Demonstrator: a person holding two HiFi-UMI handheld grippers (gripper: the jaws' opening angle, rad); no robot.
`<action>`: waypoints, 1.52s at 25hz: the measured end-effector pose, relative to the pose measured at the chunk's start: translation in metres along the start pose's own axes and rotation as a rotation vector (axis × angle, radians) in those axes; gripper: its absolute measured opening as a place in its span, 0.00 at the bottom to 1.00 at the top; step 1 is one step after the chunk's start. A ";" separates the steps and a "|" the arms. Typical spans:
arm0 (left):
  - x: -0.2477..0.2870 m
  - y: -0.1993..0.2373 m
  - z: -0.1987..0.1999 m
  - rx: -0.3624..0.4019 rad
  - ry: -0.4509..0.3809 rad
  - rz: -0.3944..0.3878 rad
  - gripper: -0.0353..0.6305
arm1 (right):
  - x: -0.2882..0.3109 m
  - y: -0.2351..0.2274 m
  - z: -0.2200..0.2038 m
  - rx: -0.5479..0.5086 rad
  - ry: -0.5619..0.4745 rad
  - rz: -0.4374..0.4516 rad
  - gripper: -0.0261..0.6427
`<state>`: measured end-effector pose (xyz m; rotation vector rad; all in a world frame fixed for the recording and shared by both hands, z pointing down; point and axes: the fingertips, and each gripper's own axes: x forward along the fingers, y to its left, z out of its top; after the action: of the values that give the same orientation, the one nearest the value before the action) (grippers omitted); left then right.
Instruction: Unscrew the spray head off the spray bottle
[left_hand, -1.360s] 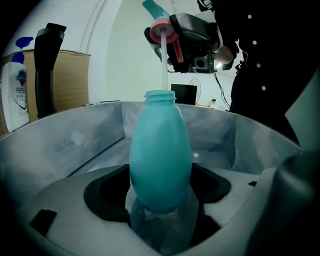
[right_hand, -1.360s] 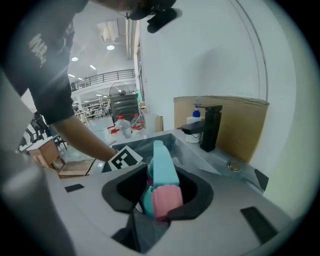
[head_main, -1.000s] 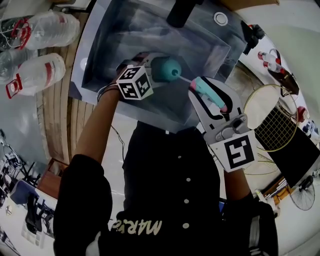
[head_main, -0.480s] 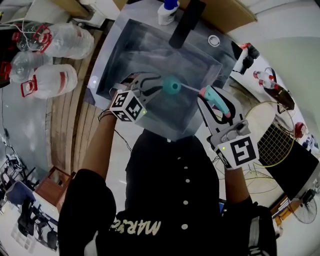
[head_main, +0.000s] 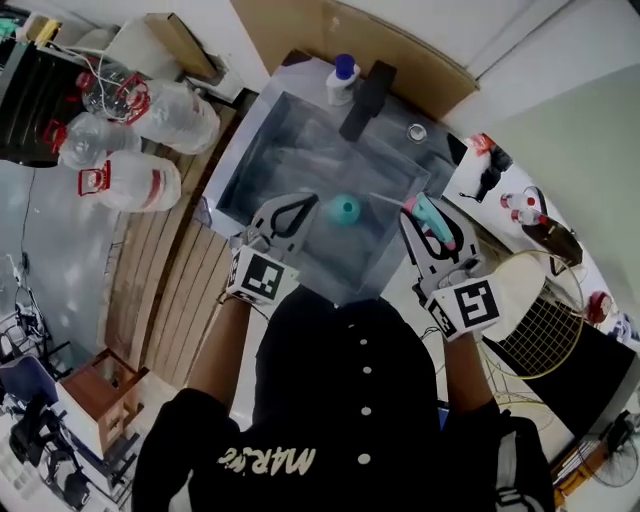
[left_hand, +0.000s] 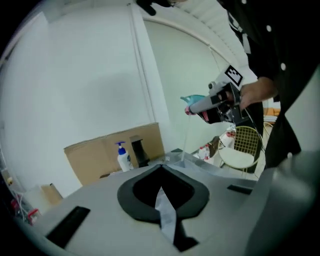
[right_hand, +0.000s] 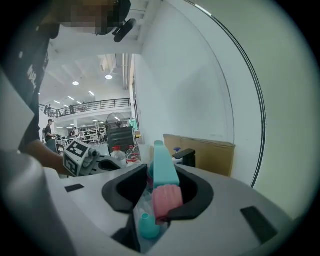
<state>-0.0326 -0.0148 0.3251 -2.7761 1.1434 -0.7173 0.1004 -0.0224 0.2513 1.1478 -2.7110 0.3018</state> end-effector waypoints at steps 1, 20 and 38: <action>-0.006 0.002 0.009 -0.031 -0.017 0.024 0.09 | -0.005 -0.002 0.004 -0.008 -0.011 -0.004 0.26; -0.115 0.022 0.110 -0.223 -0.230 0.293 0.09 | -0.073 -0.018 0.061 -0.098 -0.171 -0.173 0.26; -0.136 0.033 0.099 -0.245 -0.238 0.406 0.09 | -0.090 -0.016 0.074 -0.121 -0.228 -0.192 0.26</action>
<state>-0.0949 0.0411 0.1753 -2.5758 1.7588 -0.2133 0.1672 0.0097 0.1597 1.4728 -2.7312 -0.0226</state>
